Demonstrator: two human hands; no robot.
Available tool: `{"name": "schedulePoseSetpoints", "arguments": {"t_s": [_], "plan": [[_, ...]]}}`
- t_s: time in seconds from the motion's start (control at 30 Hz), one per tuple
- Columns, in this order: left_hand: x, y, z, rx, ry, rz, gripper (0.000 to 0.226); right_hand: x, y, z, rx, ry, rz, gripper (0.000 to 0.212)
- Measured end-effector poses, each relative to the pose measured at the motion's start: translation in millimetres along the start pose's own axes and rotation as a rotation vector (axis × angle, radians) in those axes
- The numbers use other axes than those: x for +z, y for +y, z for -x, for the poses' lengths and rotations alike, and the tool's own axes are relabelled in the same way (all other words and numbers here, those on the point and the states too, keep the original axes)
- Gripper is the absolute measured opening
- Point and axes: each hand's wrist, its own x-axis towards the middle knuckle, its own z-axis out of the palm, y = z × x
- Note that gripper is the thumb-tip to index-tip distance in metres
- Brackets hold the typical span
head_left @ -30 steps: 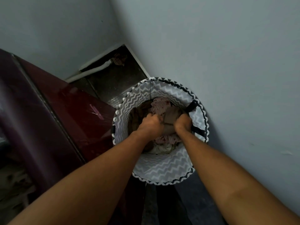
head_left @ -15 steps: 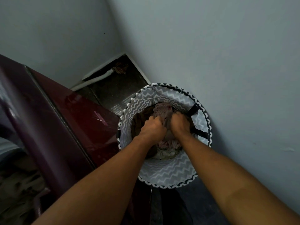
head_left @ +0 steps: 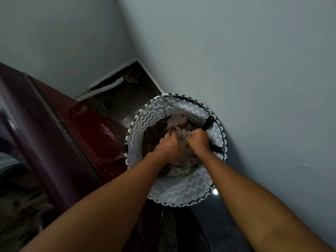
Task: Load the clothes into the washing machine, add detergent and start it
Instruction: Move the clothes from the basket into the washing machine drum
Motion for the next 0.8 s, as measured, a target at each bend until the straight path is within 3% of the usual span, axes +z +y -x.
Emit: {"name": "schedulePoseSetpoints", "arguments": {"t_s": [0.07,0.1,0.17,0.3,0.5,0.6,0.7,0.8], "plan": [[-4,11,14,0.043,-0.009,0.021,0.102,-21,-16,18,-0.018,0.038,-0.098,0.03],[-5,13,17,0.066,0.008,0.028,0.105,-30,-22,26,-0.026,0.07,-0.141,0.035],[-10,20,24,0.097,0.052,0.046,0.089,-55,-33,44,-0.039,0.142,-0.214,0.034],[-30,46,57,0.212,0.161,0.178,0.092,-89,-58,82,-0.118,0.309,-0.293,0.018],[-40,51,113,0.309,0.271,0.269,0.081,-118,-98,140,-0.215,0.562,-0.332,0.026],[-54,45,140,0.332,0.294,0.302,0.088,-125,-123,164,-0.308,0.658,-0.292,0.026],[-72,39,174,0.313,0.468,0.346,0.087,-136,-157,191,-0.403,0.778,-0.284,0.02],[-91,33,206,0.413,0.614,0.382,0.063,-148,-192,218,-0.457,0.839,-0.304,0.018]]}}
